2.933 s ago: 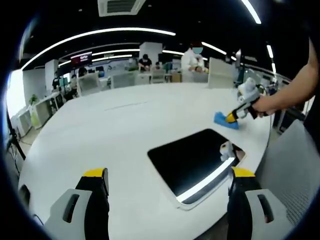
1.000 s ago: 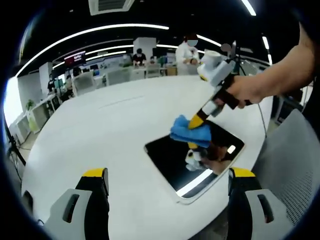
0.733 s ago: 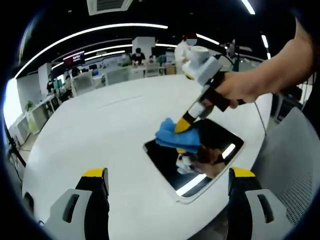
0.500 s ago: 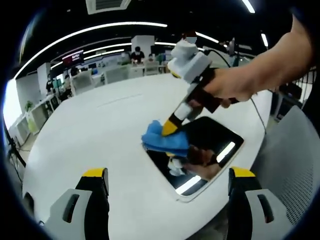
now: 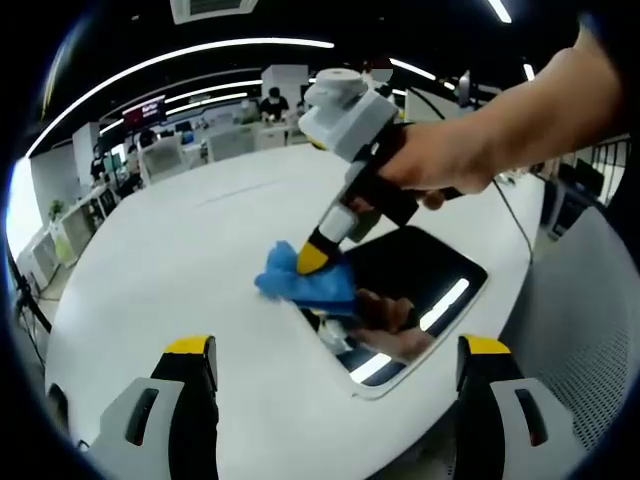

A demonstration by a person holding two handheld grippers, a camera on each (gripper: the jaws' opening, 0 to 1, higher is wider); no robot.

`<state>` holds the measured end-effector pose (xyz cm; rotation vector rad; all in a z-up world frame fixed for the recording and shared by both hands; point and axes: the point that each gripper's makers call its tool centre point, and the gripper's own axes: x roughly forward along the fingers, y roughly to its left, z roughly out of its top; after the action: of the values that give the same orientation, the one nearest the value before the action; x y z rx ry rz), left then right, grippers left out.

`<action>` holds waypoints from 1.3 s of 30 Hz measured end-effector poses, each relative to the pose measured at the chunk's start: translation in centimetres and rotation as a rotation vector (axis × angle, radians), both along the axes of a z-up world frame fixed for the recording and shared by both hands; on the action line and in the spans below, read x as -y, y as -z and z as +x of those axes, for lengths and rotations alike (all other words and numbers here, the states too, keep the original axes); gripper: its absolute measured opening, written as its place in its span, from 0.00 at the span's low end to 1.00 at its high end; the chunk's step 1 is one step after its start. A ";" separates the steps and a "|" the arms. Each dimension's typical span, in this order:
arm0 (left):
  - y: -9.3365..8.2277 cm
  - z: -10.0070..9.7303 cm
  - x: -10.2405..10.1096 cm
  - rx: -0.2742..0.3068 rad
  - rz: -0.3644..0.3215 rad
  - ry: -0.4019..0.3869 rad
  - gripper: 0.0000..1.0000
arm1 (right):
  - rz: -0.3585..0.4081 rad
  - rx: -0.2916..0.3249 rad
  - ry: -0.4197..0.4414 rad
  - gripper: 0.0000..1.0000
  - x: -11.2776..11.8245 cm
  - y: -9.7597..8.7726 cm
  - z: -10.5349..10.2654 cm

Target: Wipe the mirror surface with the cleaning cloth until all visible marks leave the cleaned area.

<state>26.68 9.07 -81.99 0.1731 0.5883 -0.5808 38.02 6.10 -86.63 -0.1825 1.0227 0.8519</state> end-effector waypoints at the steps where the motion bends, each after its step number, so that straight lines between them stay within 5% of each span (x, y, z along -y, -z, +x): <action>1: 0.0 0.0 -0.1 0.000 0.001 -0.002 1.00 | -0.001 0.001 0.000 0.00 0.0 0.0 0.0; 19: 0.2 0.0 -0.1 -0.008 0.002 -0.001 1.00 | 0.030 -0.116 -0.007 0.00 0.0 0.0 -6.0; 31: 0.3 -0.1 -0.3 -0.017 0.006 -0.008 1.00 | 0.035 -0.071 -0.062 0.00 -0.1 0.1 -6.0; 39: 0.2 0.0 -0.7 -0.015 -0.002 -0.031 1.00 | 0.046 -0.074 -0.038 0.00 3.4 0.0 -5.8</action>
<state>26.70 9.80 -82.16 0.1571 0.6041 -0.5528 32.18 2.71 -86.65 -0.1322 1.0704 0.9213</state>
